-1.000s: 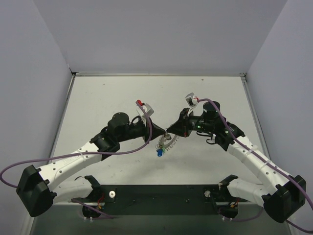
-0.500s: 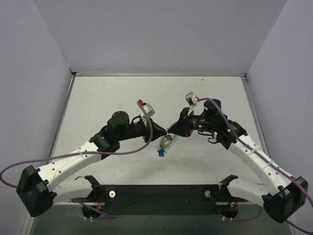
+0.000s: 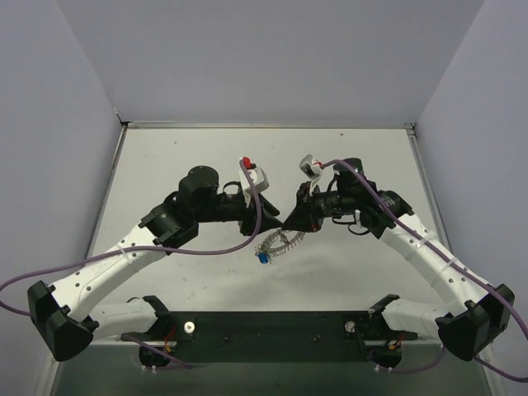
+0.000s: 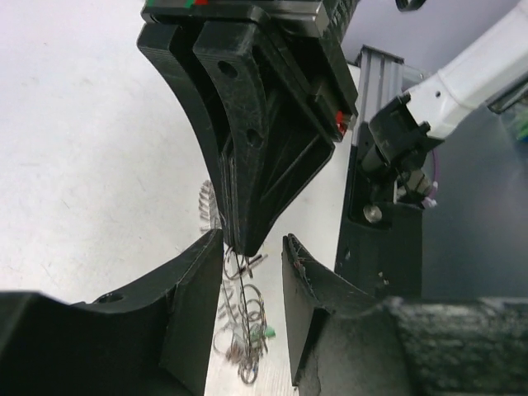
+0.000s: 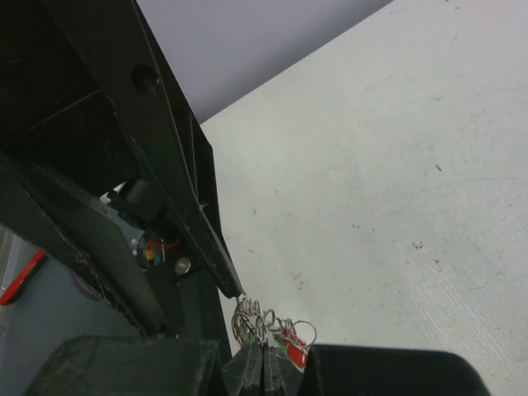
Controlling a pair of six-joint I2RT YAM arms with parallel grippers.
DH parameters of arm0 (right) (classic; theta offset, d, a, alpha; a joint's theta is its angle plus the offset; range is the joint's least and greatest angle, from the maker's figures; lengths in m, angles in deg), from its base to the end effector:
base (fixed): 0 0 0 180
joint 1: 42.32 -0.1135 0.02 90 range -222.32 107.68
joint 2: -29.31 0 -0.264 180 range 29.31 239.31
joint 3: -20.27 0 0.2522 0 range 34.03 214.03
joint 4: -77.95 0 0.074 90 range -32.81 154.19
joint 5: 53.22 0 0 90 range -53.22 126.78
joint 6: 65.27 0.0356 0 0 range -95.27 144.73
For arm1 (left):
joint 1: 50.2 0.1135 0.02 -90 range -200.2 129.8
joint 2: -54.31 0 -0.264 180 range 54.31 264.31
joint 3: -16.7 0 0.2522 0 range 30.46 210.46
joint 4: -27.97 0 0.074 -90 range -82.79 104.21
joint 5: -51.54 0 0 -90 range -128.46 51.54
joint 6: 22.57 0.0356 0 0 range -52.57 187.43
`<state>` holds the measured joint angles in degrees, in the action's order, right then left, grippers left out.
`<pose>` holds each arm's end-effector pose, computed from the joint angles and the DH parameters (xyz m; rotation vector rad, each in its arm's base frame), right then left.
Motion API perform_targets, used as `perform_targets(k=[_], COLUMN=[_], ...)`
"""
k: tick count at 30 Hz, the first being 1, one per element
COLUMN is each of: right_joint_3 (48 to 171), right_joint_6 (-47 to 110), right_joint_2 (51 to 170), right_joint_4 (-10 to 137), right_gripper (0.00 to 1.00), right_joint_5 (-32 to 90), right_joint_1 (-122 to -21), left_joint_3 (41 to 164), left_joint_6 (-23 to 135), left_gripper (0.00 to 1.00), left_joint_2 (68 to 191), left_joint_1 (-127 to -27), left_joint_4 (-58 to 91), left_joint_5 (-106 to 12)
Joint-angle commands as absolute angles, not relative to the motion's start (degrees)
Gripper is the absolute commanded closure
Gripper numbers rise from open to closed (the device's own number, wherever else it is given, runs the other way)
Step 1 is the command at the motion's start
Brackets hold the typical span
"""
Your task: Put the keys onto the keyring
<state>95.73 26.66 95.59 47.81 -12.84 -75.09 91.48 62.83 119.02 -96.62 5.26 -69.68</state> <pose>0.1984 0.1600 0.3607 -1.0891 1.6733 1.2298 0.1641 -0.1992 0.3734 1.0506 1.5862 -1.1083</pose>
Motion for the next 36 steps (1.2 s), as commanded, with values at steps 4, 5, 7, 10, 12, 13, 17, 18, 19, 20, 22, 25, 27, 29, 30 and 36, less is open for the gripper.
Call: perform_targets(k=[4, 5, 7, 10, 12, 13, 17, 18, 19, 20, 22, 25, 27, 29, 30, 36], right_joint_3=[101.7, 102.1, 102.5, 102.9, 103.1, 103.1, 103.3, 103.2, 103.1, 103.0, 102.9, 102.9, 102.9, 102.9, 102.9, 102.9], right_joint_6=[19.4, 18.9, 18.2, 17.6, 17.4, 17.3, 16.8, 16.8, 16.7, 16.6, 16.6, 16.6, 16.5, 16.4, 16.4, 16.4], right_joint_2=[96.2, 96.3, 96.4, 96.6, 96.5, 96.5, 96.3, 96.2, 96.2, 96.1, 95.9, 95.8, 95.8, 95.8, 95.8, 95.5], right_joint_4=[41.3, 40.5, 39.8, 39.1, 38.9, 39.0, 38.5, 38.4, 38.3, 38.3, 38.3, 38.3, 38.3, 38.3, 38.3, 38.3], right_gripper=[1.0, 1.0, 1.0, 1.0, 1.0, 1.0, 1.0, 1.0, 1.0, 1.0, 1.0, 1.0, 1.0, 1.0, 1.0, 1.0], right_joint_5=[-16.7, -17.0, -17.1, -17.7, -18.0, -18.1, -18.3, -18.4, -18.4, -18.5, -18.5, -18.6, -18.6, -18.6, -18.5, -18.3], right_joint_1=[-75.9, -75.9, -76.0, -76.5, -76.9, -77.1, -78.4, -78.5, -78.6, -78.7, -79.0, -79.2, -79.4, -79.5, -79.5, -79.5], left_joint_3=[103.1, 103.8, 105.2, 106.6, 107.4, 107.9, 107.8, 107.6, 107.5, 107.2, 107.1, 106.8, 106.4, 106.1, 105.9, 105.6], left_joint_6=[74.5, 75.2, 76.8, 77.9, 78.2, 78.6, 79.0, 78.9, 78.1, 77.9, 77.5, 76.7, 76.1, 75.8, 75.9, 75.8], left_gripper=[0.56, 0.56, 0.56, 0.55, 0.55, 0.55, 0.54, 0.54, 0.54, 0.54, 0.55, 0.55, 0.55, 0.55, 0.55, 0.68], left_joint_2=[125.0, 125.4, 126.5, 128.0, 128.9, 129.8, 130.7, 130.5, 130.5, 130.6, 130.9, 131.8, 132.1, 132.3, 132.4, 133.1], left_joint_1=[-95.4, -95.4, -95.2, -95.0, -95.1, -95.1, -95.0, -95.0, -95.0, -95.0, -94.9, -95.1, -95.1, -95.1, -95.1, -95.1], left_joint_4=[-17.4, -19.4, -21.2, -22.6, -23.5, -23.8, -23.0, -22.3, -21.7, -20.9, -20.6, -19.0, -18.1, -17.4, -17.3, -16.6], left_joint_5=[-78.3, -79.6, -81.3, -85.3, -86.4, -86.7, -88.9, -89.2, -89.3, -89.5, -89.6, -90.4, -90.2, -89.0, -88.8, -87.9])
